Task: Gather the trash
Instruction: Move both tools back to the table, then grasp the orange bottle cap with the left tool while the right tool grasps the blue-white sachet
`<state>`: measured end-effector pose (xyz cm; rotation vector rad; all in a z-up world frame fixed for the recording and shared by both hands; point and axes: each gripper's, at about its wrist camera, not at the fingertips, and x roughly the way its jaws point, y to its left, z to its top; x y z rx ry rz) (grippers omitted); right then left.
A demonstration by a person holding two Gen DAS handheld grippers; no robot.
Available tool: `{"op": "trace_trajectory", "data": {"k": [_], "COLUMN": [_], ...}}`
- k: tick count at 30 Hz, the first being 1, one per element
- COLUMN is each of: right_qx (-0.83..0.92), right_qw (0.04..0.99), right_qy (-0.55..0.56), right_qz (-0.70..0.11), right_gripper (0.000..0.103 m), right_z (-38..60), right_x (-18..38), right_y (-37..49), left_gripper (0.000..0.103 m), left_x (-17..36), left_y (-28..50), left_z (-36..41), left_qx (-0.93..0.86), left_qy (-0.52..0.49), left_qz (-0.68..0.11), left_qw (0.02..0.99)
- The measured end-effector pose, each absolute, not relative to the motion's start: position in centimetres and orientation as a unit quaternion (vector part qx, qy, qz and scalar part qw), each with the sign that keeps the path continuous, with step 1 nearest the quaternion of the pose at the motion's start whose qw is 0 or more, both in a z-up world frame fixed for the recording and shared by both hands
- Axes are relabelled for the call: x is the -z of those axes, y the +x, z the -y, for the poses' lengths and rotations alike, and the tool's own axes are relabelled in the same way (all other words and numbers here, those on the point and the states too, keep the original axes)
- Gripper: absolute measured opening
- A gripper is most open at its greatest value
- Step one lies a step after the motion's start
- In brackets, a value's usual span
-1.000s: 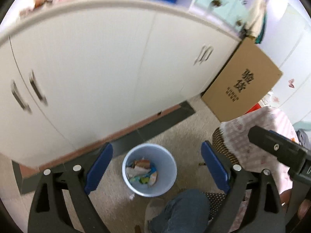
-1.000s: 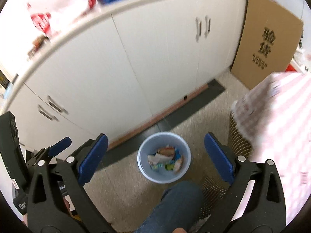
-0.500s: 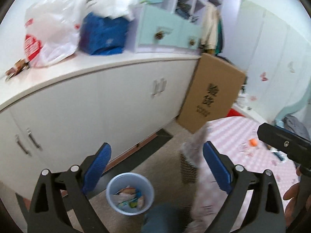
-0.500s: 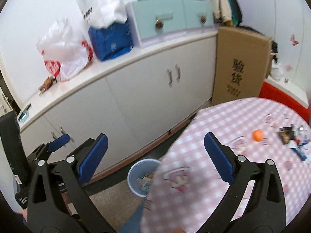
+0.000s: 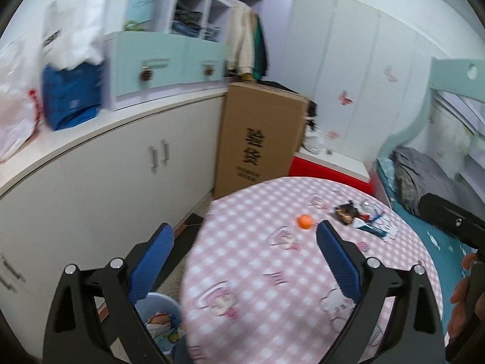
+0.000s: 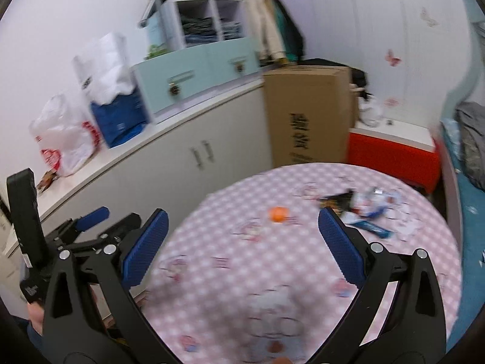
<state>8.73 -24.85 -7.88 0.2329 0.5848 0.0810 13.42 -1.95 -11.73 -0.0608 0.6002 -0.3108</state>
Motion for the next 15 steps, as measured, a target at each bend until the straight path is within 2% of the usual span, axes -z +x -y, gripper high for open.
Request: {"op": "trace_trajectory", "data": {"k": [7, 15], "right_qx": [0.03, 0.058], "right_qw": [0.942, 0.918], "right_qy": [0.117, 0.147], "right_qz": [-0.314, -0.364], "right_gripper": [0.097, 0.097], "right_z": [31.7, 37.8], "right_x": [11.2, 16.8], "right_y": [8.8, 11.5], "left_gripper": [0.093, 0.093], "left_x": [14.1, 19.6], "left_y": [16.4, 23.1], "left_z": [7.6, 14.3], "left_qx": [0.193, 0.231], "left_qy": [0.006, 0.055], "left_qz": [-0.322, -0.384], "left_qw": [0.927, 0.892]}}
